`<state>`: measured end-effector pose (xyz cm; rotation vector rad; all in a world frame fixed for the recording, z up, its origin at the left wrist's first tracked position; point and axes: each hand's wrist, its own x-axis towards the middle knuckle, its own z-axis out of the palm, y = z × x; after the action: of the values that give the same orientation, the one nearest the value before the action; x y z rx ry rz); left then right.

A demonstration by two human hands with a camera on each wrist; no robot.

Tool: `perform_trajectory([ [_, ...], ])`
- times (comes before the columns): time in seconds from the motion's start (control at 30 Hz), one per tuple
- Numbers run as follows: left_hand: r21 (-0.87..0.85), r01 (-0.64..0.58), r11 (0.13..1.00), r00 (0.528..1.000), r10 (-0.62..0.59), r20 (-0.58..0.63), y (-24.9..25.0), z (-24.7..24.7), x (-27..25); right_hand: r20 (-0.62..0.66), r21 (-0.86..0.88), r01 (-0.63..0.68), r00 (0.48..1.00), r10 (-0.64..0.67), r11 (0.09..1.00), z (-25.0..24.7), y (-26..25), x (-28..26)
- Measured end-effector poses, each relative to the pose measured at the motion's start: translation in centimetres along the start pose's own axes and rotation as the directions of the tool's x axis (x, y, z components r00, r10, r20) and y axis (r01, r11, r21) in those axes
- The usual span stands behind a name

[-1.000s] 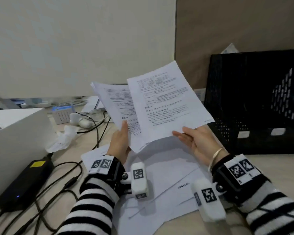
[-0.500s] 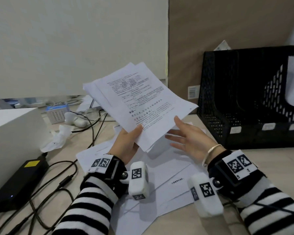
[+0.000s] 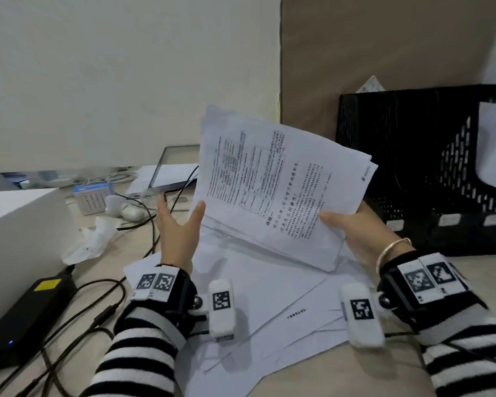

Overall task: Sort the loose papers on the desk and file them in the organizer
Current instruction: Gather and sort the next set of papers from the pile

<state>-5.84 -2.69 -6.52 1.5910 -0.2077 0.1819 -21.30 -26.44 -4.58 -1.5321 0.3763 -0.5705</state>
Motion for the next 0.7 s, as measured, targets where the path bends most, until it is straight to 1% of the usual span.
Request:
perform_trajectory([
  [0.03, 0.027, -0.041, 0.999, 0.999, 0.041, -0.004, -0.1, -0.4, 0.3, 0.032, -0.025, -0.002, 0.999, 0.003, 1.0, -0.3, -0.1, 0.0],
  [0.1, 0.03, -0.077, 0.997, 0.997, 0.076, 0.011, 0.0, -0.8, 0.8, 0.108, -0.061, 0.007, 0.994, -0.001, 0.998, -0.8, -0.6, -0.3],
  [0.17, 0.029, -0.071, 0.997, 0.995, 0.069, 0.068, -0.1, -1.0, 1.3, 0.168, -0.116, 0.03, 0.986, -0.01, 0.993, -1.3, -0.9, -0.6],
  [0.23, -0.006, -0.049, 0.999, 0.989, 0.05, 0.141, -0.2, -0.9, 1.5, 0.201, -0.159, 0.05, 0.979, -0.017, 0.986, -1.4, -1.2, -0.8],
  [0.27, -0.027, -0.06, 0.998, 0.987, 0.063, 0.15, -0.1, -0.8, 1.3, 0.198, -0.17, 0.056, 0.98, -0.022, 0.984, -1.4, -1.2, -0.8],
  [0.33, -0.062, -0.115, 0.991, 0.987, 0.122, 0.108, 0.3, -0.5, 1.0, 0.179, -0.172, 0.07, 0.983, -0.039, 0.983, -1.2, -1.1, -0.8],
  [0.4, -0.118, -0.175, 0.978, 0.981, 0.183, 0.061, 1.0, -0.5, 0.8, 0.161, -0.134, 0.092, 0.984, -0.07, 0.987, -0.9, -1.3, -0.9],
  [0.47, -0.156, -0.205, 0.966, 0.975, 0.216, 0.054, 1.3, -0.6, 0.9, 0.136, -0.092, 0.087, 0.988, -0.074, 0.992, -0.8, -1.3, -0.9],
  [0.5, -0.17, -0.187, 0.967, 0.976, 0.202, 0.076, 1.2, -0.7, 1.0, 0.125, -0.073, 0.07, 0.99, -0.061, 0.995, -0.7, -1.1, -0.7],
  [0.57, -0.172, -0.089, 0.981, 0.979, 0.118, 0.167, 0.5, -0.9, 0.9, 0.121, -0.06, 0.021, 0.993, -0.014, 0.998, -0.6, -0.6, -0.5],
  [0.63, -0.107, 0.02, 0.994, 0.953, 0.013, 0.302, -0.4, -1.0, 0.6, 0.159, -0.092, -0.053, 0.985, 0.067, 0.994, -0.7, -0.1, -0.3],
  [0.7, -0.048, 0.092, 0.995, 0.921, -0.067, 0.384, -1.1, -0.9, 0.5, 0.206, -0.124, -0.123, 0.967, 0.147, 0.985, -0.7, 0.3, -0.4],
])
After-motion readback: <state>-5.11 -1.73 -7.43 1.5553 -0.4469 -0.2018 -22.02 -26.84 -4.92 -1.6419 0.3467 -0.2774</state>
